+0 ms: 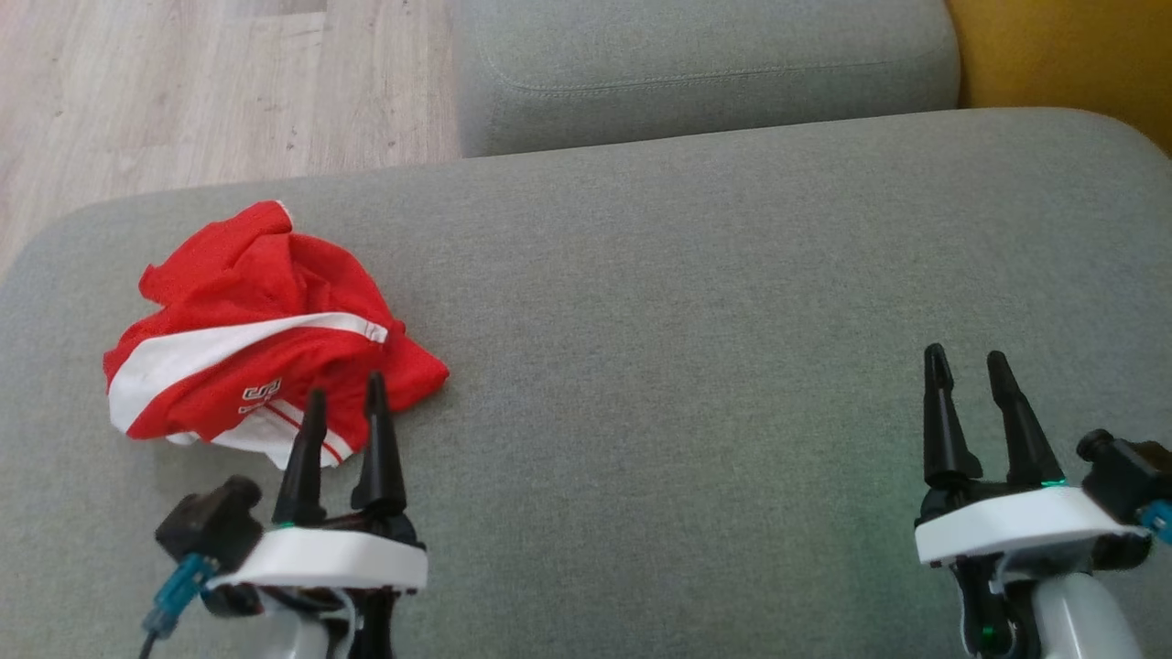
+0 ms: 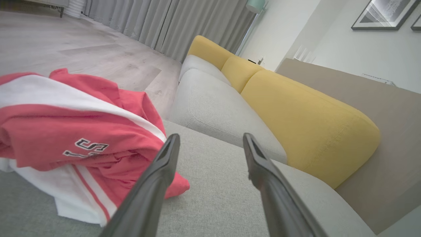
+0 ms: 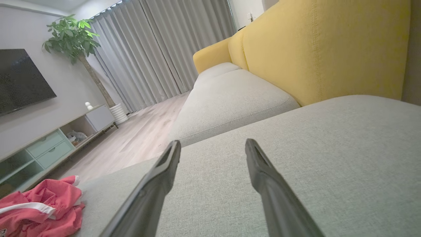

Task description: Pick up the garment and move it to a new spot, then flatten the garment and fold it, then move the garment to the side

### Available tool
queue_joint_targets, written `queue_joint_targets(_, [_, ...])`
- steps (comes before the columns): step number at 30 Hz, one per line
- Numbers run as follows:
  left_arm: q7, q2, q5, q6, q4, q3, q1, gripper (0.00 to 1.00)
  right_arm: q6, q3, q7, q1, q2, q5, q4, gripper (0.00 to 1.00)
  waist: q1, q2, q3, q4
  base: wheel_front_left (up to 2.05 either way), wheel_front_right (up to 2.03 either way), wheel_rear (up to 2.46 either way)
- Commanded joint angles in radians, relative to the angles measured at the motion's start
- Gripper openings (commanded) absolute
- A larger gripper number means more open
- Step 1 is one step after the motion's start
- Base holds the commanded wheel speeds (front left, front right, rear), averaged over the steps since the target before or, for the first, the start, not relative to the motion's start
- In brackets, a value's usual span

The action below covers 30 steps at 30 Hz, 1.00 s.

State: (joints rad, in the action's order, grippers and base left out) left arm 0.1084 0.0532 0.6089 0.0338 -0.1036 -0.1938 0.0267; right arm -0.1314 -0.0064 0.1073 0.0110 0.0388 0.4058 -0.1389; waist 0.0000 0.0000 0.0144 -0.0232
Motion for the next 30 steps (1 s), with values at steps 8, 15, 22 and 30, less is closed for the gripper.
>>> queue_joint_targets(8, [0.036,0.031,-0.13,-0.031,0.044,-0.045,0.067,1.0,0.001,0.027,0.038,0.048,0.008,-0.155,0.057,1.0,0.0,0.0,0.0,-0.002,0.0,0.0,0.0])
queue_joint_targets(15, [0.057,0.052,-0.221,-0.064,0.039,-0.087,0.073,1.0,0.001,0.035,0.059,0.051,0.009,-0.258,0.072,1.0,0.0,0.0,0.002,-0.003,0.0,0.0,0.0])
queue_joint_targets(22, [0.078,0.08,-0.328,-0.11,0.047,-0.137,0.085,1.0,0.001,0.047,0.08,0.052,0.009,-0.359,0.086,1.0,0.0,0.0,0.002,-0.006,0.0,0.0,0.0])
queue_joint_targets(30, [0.102,0.11,-0.428,-0.156,0.031,-0.206,0.097,1.0,0.001,0.075,0.103,0.051,0.01,-0.458,0.107,1.0,0.0,0.0,0.004,-0.008,0.0,0.0,0.0])
